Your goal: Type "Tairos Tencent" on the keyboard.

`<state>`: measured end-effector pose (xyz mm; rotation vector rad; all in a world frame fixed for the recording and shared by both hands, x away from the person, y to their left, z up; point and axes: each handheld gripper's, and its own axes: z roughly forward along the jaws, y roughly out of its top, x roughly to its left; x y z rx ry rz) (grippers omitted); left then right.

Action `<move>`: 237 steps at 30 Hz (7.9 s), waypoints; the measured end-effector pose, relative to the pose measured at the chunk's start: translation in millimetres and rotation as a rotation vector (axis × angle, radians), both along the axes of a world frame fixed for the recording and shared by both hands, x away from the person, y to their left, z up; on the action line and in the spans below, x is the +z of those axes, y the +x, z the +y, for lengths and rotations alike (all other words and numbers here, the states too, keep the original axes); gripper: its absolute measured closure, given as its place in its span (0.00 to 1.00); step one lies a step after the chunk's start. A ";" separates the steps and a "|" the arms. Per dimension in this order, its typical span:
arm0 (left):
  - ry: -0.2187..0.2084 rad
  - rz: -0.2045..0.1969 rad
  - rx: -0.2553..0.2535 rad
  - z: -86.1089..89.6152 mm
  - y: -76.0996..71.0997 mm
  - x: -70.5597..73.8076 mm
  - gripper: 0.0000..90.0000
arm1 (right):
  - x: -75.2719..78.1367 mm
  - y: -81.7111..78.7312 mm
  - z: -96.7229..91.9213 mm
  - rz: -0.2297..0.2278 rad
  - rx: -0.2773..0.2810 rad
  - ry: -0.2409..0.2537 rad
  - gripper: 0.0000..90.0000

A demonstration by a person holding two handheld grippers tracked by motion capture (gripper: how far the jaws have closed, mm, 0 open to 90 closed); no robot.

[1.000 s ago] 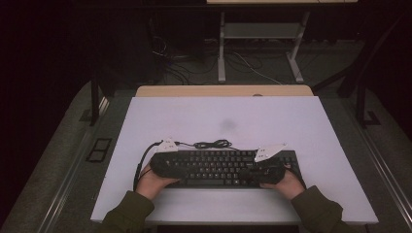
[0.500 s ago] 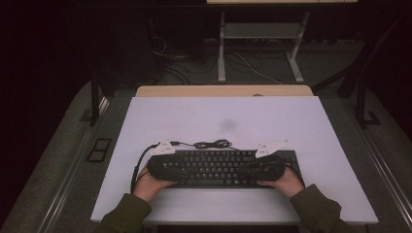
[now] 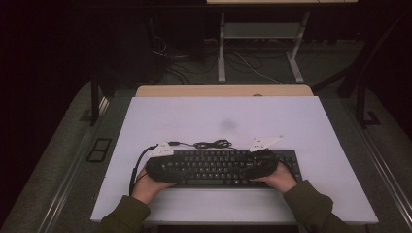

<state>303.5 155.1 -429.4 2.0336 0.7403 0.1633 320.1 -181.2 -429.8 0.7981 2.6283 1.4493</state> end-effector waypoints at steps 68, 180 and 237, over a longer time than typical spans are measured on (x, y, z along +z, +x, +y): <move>0.111 0.053 0.006 24.5 4.3 -7.0 0.99 | -2.7 11.5 24.9 -0.042 -0.019 0.028 0.34; 0.062 -0.008 0.048 -0.7 3.4 -3.8 0.00 | -9.3 28.9 53.5 0.017 0.089 -0.116 0.99; 0.013 -0.042 0.059 -3.6 11.5 5.6 0.15 | 0.5 36.2 39.8 0.003 -0.026 0.006 0.36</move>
